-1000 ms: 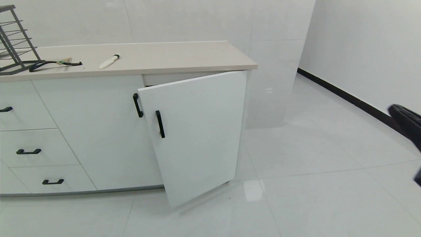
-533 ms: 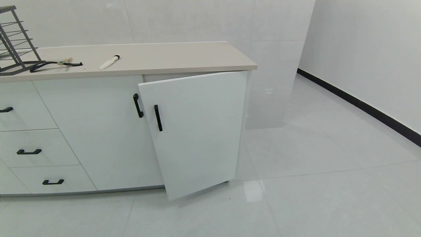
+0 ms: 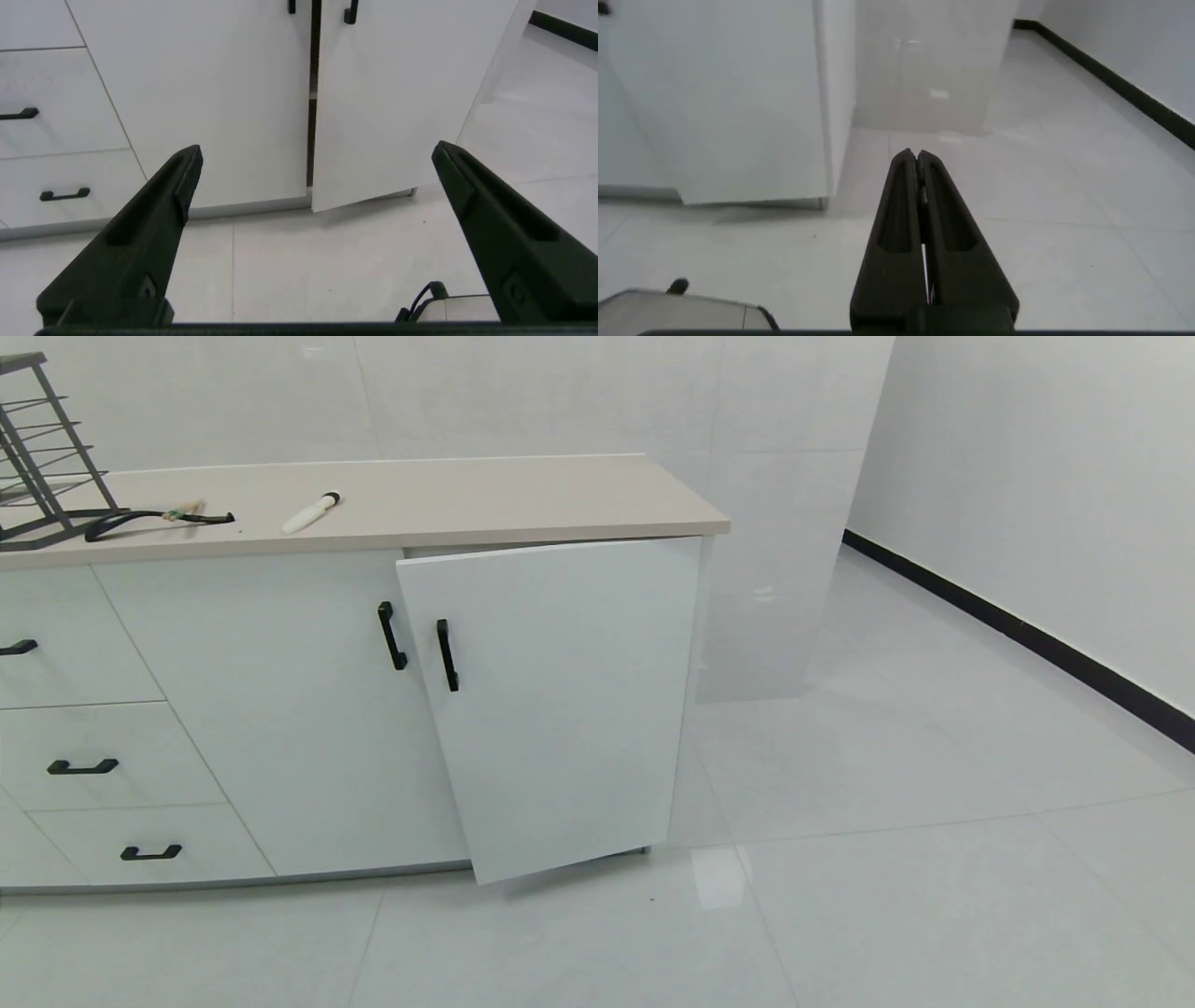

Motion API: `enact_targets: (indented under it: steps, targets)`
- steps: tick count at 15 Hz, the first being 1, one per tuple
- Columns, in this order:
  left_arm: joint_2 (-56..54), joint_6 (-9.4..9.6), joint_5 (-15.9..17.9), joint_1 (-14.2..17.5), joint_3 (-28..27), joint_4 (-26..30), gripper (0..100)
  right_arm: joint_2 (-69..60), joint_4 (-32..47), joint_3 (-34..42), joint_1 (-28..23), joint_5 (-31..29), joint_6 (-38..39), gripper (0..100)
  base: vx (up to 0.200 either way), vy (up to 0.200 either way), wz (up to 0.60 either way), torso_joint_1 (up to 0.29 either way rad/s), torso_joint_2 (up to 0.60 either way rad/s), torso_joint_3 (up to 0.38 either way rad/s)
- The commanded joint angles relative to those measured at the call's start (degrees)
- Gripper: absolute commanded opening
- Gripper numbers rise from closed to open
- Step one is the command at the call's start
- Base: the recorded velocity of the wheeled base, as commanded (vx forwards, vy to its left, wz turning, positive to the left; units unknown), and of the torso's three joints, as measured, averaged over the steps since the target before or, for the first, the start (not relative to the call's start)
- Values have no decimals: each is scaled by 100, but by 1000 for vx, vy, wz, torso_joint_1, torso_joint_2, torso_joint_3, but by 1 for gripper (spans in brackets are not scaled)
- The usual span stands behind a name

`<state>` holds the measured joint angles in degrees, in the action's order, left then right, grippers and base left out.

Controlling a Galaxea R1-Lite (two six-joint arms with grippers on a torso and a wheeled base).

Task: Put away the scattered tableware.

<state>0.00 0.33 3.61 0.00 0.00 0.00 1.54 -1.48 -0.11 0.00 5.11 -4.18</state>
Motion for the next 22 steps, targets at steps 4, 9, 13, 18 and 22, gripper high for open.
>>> enact_targets:
  steps: [4,9,13,18,22]
  targets:
    - [0,11,0,0,0,0,100,-66,174,2,-9,-634,409,0,0,0,0,0,0,0]
    - [0,11,0,0,0,0,100,-57,174,2,9,-405,445,0,0,80,0,1,0,0]
    - [0,11,0,0,0,0,100,-57,174,2,9,-405,445,0,0,200,0,6,0,0]
    - [0,11,0,0,0,0,100,-66,174,2,9,-405,436,0,0,200,0,4,1,4]
    - [0,11,0,0,0,0,100,-57,174,2,9,-405,436,0,0,50,300,-1,3,4]
